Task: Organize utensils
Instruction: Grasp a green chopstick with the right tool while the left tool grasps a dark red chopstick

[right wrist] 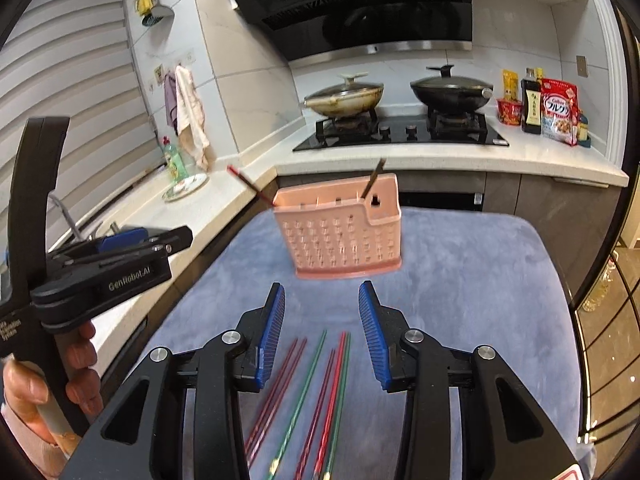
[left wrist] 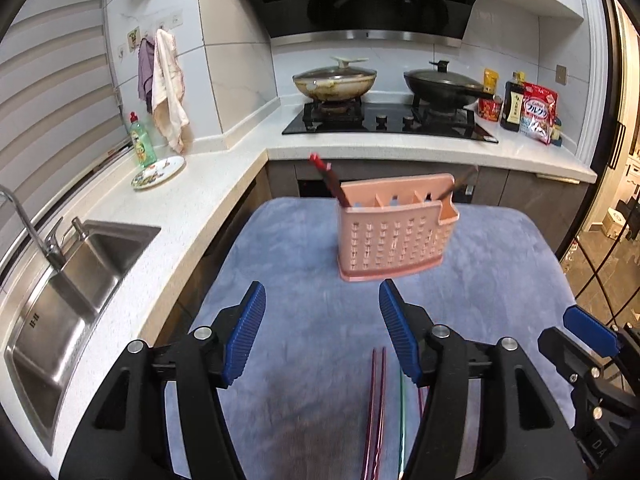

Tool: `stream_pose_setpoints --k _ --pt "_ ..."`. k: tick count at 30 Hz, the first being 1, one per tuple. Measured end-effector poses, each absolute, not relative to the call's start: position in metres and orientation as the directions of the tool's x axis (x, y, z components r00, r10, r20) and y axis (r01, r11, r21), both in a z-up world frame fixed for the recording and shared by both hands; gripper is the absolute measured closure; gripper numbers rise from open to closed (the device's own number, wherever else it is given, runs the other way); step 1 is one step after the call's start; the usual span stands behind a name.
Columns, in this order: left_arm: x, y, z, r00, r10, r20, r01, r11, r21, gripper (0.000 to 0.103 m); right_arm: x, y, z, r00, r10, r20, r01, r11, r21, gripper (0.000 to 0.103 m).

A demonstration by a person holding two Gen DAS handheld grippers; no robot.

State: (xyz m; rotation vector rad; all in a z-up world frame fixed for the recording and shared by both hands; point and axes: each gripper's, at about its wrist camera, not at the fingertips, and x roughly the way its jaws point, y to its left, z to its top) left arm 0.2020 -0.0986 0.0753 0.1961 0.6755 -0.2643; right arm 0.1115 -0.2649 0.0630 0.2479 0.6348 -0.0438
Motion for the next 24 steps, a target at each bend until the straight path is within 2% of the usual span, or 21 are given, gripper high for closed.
stream_pose_setpoints --k 3,9,14,19,24 --pt "0.187 -0.090 0.057 0.726 -0.172 -0.666 0.305 0.948 0.088 0.043 0.093 -0.258 0.042 0.778 0.031 -0.628 0.128 0.970 0.206 0.065" --pt "0.162 -0.073 0.015 0.670 -0.153 -0.726 0.301 0.951 0.077 0.043 0.066 -0.242 -0.002 0.718 0.005 -0.696 0.144 0.977 0.155 0.065" --pt "0.147 -0.061 -0.018 0.622 -0.128 -0.773 0.286 0.956 0.072 0.043 0.052 -0.235 -0.038 0.665 0.022 -0.747 0.154 0.974 0.166 0.065" --pt "0.135 -0.051 -0.044 0.582 -0.111 -0.805 0.279 0.958 0.069 0.043 0.043 -0.229 -0.065 0.629 0.025 -0.777 0.164 0.973 0.164 0.068" --pt "0.126 -0.044 -0.059 0.558 -0.110 -0.822 0.276 0.959 0.059 0.043 0.044 -0.226 -0.080 0.606 0.027 -0.795 0.168 0.973 0.161 0.077"
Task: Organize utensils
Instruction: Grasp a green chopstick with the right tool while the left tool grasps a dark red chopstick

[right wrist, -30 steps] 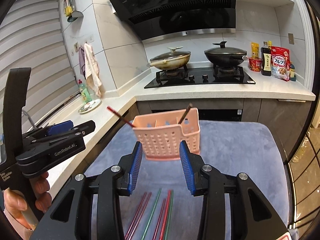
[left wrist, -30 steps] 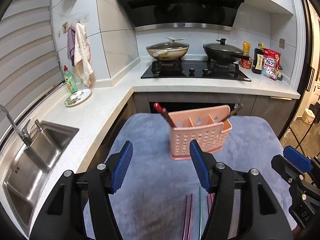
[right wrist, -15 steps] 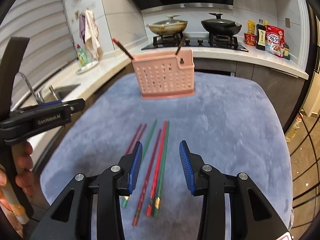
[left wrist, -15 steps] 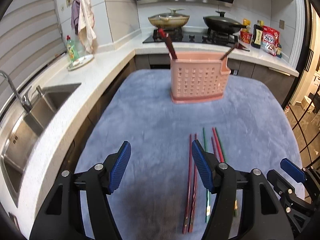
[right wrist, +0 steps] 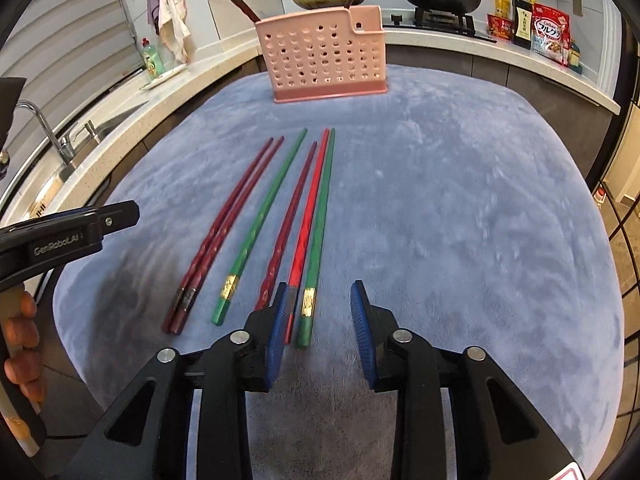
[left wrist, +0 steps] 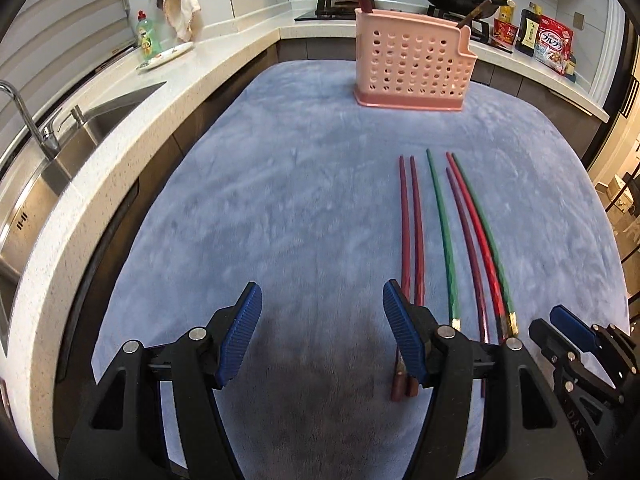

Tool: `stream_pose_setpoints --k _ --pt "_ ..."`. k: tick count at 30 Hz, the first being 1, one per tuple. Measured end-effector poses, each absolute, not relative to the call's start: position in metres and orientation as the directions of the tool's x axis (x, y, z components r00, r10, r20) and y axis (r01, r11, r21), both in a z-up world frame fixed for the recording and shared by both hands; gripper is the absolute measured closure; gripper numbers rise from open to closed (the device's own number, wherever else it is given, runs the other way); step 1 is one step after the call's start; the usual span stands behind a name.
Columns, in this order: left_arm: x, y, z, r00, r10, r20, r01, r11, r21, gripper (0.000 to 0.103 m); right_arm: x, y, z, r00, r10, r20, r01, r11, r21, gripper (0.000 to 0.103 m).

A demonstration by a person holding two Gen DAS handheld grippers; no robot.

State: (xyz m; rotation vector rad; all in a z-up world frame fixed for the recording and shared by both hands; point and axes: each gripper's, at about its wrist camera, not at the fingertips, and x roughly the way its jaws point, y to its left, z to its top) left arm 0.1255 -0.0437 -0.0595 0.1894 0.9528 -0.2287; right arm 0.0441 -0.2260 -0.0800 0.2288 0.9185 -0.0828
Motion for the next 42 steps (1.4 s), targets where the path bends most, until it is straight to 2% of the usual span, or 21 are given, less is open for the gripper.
stream_pose_setpoints --k 7,19,24,32,42 --pt "0.120 -0.040 -0.073 0.532 -0.106 -0.840 0.280 0.958 0.056 0.043 0.050 -0.225 -0.097 0.577 0.038 -0.816 0.173 0.970 0.168 0.089" --pt "0.113 -0.039 -0.086 0.497 -0.106 -0.861 0.292 0.955 0.051 0.043 0.053 -0.218 -0.105 0.562 0.048 -0.825 0.154 0.975 0.162 0.090" --pt "0.111 -0.040 -0.088 0.487 -0.119 -0.865 0.307 0.951 0.042 0.043 0.051 -0.222 -0.106 0.564 0.043 -0.825 0.165 0.973 0.163 0.096" --pt "0.109 -0.049 -0.101 0.426 -0.168 -0.889 0.336 0.942 -0.016 0.043 0.043 -0.231 -0.106 0.560 0.050 -0.827 0.194 0.963 0.189 0.096" --pt "0.107 -0.055 -0.112 0.412 -0.171 -0.895 0.348 0.937 -0.019 0.041 0.039 -0.232 -0.107 0.558 0.059 -0.828 0.200 0.958 0.204 0.096"
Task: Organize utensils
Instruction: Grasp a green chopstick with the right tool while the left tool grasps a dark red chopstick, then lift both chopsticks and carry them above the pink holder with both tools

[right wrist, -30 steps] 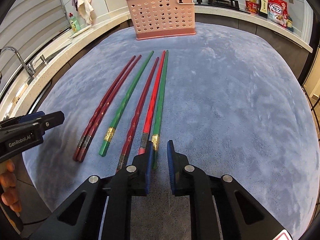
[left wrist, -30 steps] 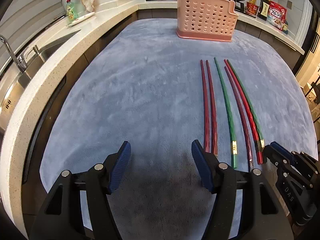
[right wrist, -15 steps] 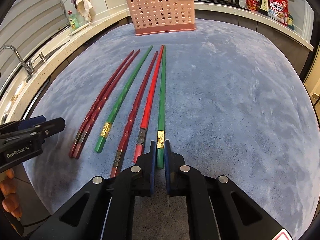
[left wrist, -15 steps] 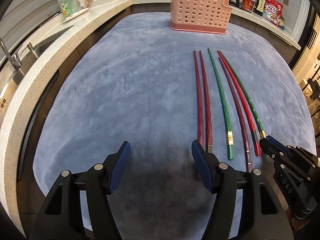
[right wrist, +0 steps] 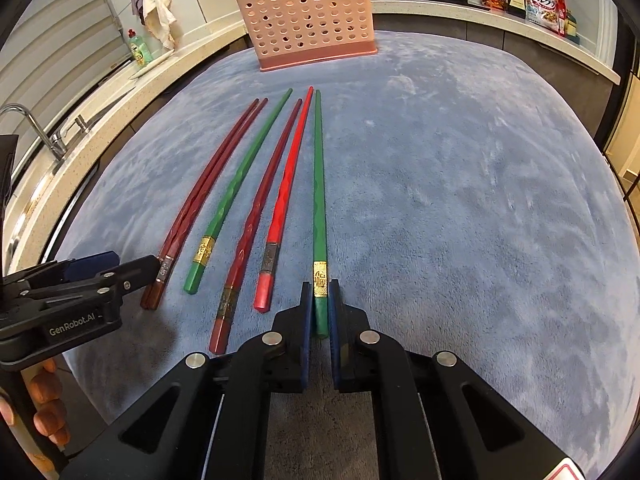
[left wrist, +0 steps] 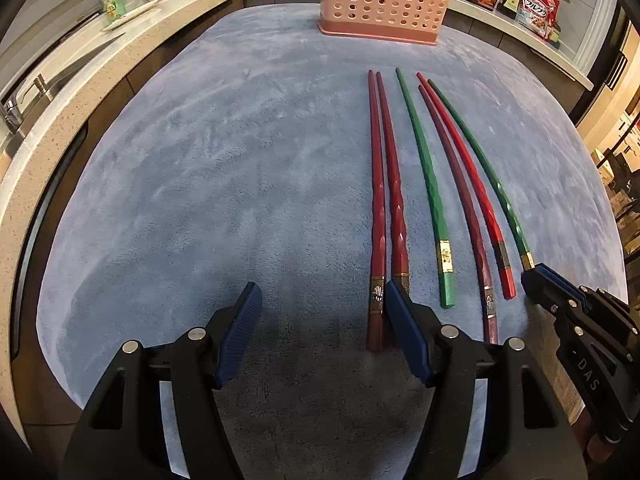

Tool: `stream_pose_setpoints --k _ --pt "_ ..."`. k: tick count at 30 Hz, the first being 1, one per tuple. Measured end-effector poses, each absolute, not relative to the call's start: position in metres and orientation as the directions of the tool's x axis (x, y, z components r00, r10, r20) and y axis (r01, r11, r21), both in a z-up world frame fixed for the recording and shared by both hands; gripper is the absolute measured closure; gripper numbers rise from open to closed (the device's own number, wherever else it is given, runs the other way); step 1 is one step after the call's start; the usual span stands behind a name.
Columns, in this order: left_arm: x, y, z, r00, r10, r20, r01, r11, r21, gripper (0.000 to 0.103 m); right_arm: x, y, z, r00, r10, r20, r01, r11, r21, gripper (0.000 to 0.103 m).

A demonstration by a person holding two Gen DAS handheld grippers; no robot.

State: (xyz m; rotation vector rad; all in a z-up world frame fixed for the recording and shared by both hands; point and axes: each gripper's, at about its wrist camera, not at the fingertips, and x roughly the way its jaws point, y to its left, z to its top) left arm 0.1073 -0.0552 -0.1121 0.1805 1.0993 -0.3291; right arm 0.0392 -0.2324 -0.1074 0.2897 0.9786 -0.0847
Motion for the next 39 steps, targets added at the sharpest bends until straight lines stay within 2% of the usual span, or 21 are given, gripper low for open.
stream_pose_setpoints --k 5,9,11,13,15,26,39 --pt "0.107 -0.058 -0.117 0.422 -0.161 -0.892 0.351 0.936 -0.003 0.044 0.039 -0.232 -0.107 0.558 0.059 -0.828 0.200 0.958 0.204 0.096" --pt "0.107 -0.055 -0.117 0.429 -0.166 -0.888 0.337 0.941 -0.013 0.053 0.038 -0.232 -0.107 0.560 0.062 -0.826 0.201 0.957 0.208 0.096" --pt "0.106 -0.054 -0.116 0.431 -0.167 -0.887 0.331 0.944 -0.017 0.063 0.037 -0.232 -0.107 0.561 0.063 -0.825 0.202 0.956 0.211 0.096" --pt "0.107 -0.052 -0.115 0.429 -0.173 -0.887 0.332 0.943 -0.023 0.081 0.035 -0.232 -0.106 0.562 0.065 -0.825 0.202 0.956 0.213 0.096" --pt "0.108 -0.049 -0.113 0.414 -0.190 -0.890 0.337 0.941 -0.044 0.090 0.032 -0.232 -0.104 0.564 0.067 -0.823 0.202 0.955 0.216 0.096" --pt "0.109 -0.046 -0.076 0.413 -0.235 -0.880 0.351 0.933 -0.084 0.093 0.018 -0.247 -0.048 0.642 0.064 -0.764 0.194 0.951 0.242 0.096" --pt "0.128 -0.052 0.017 0.552 -0.303 -0.777 0.369 0.924 -0.098 0.098 0.035 -0.284 0.044 0.784 0.019 -0.621 0.199 0.939 0.280 0.096"
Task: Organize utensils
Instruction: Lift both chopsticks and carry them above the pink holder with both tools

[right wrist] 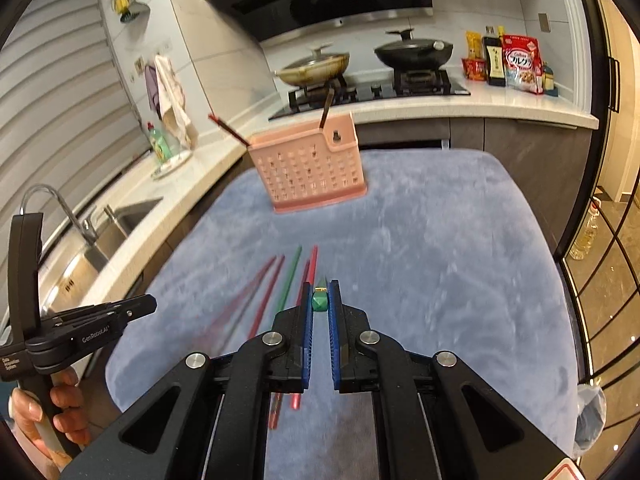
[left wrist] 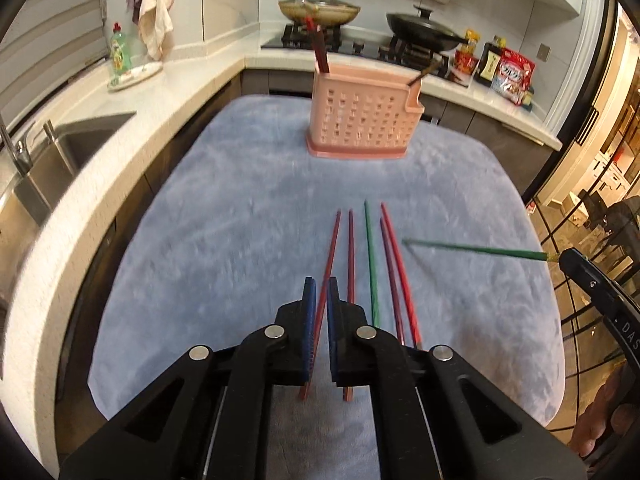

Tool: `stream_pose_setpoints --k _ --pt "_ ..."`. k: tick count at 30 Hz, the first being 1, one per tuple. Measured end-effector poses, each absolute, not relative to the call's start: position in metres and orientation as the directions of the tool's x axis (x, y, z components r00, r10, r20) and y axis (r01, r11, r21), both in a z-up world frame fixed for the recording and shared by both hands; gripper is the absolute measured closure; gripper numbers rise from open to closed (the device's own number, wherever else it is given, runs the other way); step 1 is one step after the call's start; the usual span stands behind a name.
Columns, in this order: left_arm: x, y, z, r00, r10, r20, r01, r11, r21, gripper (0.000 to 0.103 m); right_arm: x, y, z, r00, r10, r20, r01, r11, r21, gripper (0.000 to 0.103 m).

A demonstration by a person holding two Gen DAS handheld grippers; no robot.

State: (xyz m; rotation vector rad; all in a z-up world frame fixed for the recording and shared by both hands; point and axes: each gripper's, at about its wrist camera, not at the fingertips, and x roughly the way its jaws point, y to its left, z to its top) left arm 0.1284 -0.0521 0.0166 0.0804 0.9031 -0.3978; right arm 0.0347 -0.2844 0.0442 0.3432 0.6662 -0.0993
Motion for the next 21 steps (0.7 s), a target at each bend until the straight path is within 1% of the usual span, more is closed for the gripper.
stream_pose_setpoints --k 4,7,10,12,13,14,17,19,21 --pt "0.142 -0.057 0.040 0.591 -0.309 -0.745 0.375 0.923 -0.085 0.101 0.043 -0.292 0.060 0.808 0.005 -0.590 0.203 0.936 0.287 0.096" --pt "0.149 -0.056 0.051 0.611 -0.310 -0.728 0.371 0.925 -0.082 0.101 0.047 -0.296 0.067 0.819 -0.003 -0.574 0.206 0.935 0.288 0.096" --pt "0.150 -0.054 0.047 0.595 -0.320 -0.737 0.386 0.918 -0.087 0.100 0.046 -0.298 0.067 0.820 -0.003 -0.572 0.208 0.933 0.294 0.096" --pt "0.146 -0.051 0.031 0.568 -0.321 -0.758 0.396 0.914 -0.091 0.099 0.043 -0.297 0.064 0.816 -0.001 -0.578 0.209 0.932 0.295 0.096" --pt "0.143 -0.050 0.023 0.551 -0.321 -0.770 0.400 0.912 -0.094 0.095 0.040 -0.297 0.062 0.814 0.001 -0.581 0.212 0.931 0.298 0.096" --pt "0.139 -0.048 0.011 0.529 -0.321 -0.786 0.400 0.911 -0.103 0.085 0.038 -0.297 0.061 0.814 0.002 -0.581 0.213 0.930 0.301 0.096" --pt "0.126 -0.044 -0.029 0.450 -0.325 -0.832 0.396 0.907 -0.140 0.069 0.030 -0.297 0.061 0.815 0.002 -0.580 0.219 0.925 0.311 0.096" --pt "0.116 -0.042 -0.054 0.401 -0.328 -0.856 0.399 0.903 -0.159 0.067 0.026 -0.295 0.062 0.816 0.003 -0.579 0.219 0.924 0.314 0.096" --pt "0.107 -0.044 -0.073 0.371 -0.310 -0.876 0.402 0.903 -0.149 0.067 0.024 -0.293 0.063 0.816 -0.001 -0.578 0.219 0.926 0.307 0.096"
